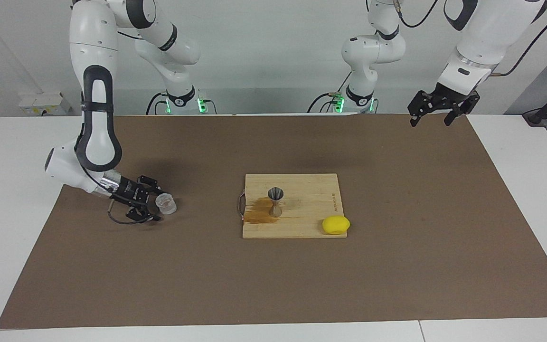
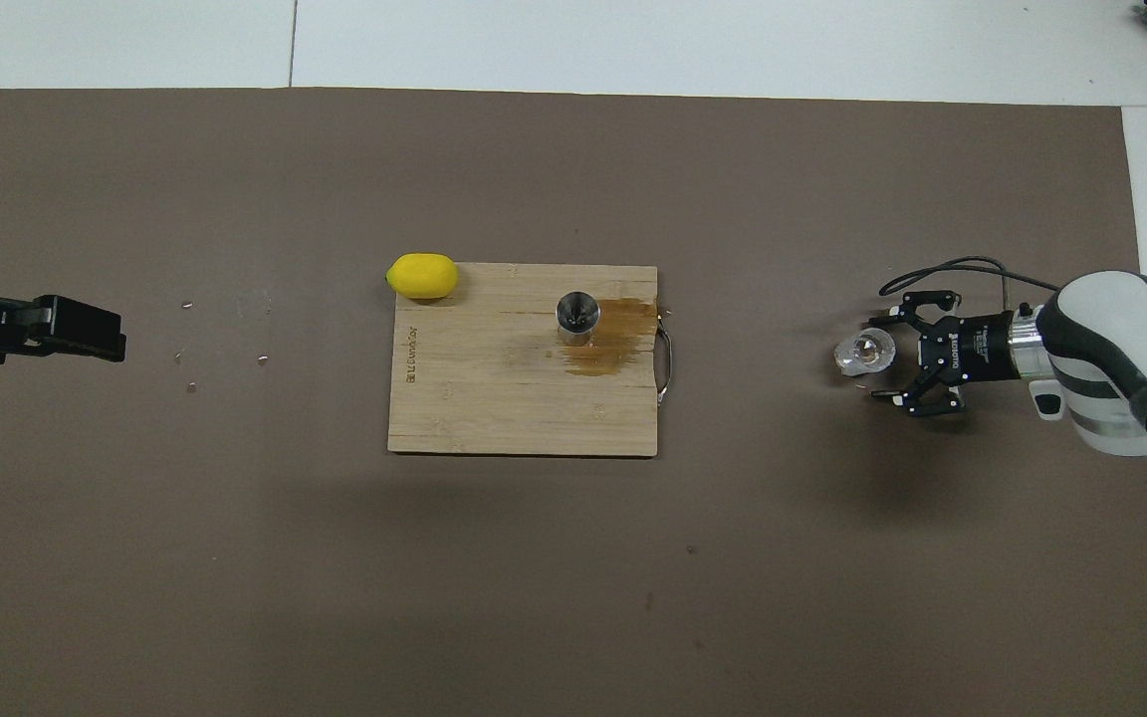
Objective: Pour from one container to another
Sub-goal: 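Open the right gripper and withdraw it from the clear glass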
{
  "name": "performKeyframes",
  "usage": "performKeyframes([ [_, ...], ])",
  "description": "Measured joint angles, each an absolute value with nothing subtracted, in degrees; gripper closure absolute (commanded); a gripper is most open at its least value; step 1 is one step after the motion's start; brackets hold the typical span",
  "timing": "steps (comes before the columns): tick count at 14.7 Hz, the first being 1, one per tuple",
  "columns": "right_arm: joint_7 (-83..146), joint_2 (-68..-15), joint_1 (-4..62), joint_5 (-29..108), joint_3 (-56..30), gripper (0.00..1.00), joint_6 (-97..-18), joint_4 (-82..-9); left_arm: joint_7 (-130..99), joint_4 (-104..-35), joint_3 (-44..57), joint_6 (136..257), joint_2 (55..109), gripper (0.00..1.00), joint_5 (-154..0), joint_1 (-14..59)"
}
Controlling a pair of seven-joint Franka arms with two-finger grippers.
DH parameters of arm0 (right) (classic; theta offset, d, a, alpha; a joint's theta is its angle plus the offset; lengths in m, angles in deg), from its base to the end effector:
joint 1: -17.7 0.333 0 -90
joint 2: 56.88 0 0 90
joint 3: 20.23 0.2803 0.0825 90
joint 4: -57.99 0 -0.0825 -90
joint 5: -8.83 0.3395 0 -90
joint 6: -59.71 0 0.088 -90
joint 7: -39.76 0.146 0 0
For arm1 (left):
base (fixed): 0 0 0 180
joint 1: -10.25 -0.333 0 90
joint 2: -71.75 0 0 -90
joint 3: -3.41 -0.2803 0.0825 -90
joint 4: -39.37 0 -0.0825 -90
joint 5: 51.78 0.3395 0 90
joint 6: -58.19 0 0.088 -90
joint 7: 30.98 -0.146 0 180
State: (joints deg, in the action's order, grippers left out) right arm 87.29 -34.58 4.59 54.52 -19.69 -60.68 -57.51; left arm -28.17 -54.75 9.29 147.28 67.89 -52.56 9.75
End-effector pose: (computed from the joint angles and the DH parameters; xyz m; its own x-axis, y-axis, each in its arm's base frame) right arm 0.5303 -0.0585 0.2160 0.0073 -0.7778 -0.6285 -0.9995 0.0140 -0.0290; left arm 0.4859 -0.0492 0.5512 0.9988 -0.0447 -0.0211 -0.0446 -0.9990 0.0057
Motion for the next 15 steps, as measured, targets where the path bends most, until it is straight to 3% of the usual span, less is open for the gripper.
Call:
performKeyframes([
  [8, 73.6, -44.2, 7.1, 33.7, -19.3, 0.0, -58.8, -57.5, -28.2, -54.8, 9.3, 147.3, 67.9, 0.0, -52.6, 9.8],
  [15, 66.5, -48.1, 20.2, 15.3, -18.9, 0.0, -58.8, -57.5, -28.2, -54.8, 9.3, 147.3, 67.9, 0.0, -52.6, 9.8],
])
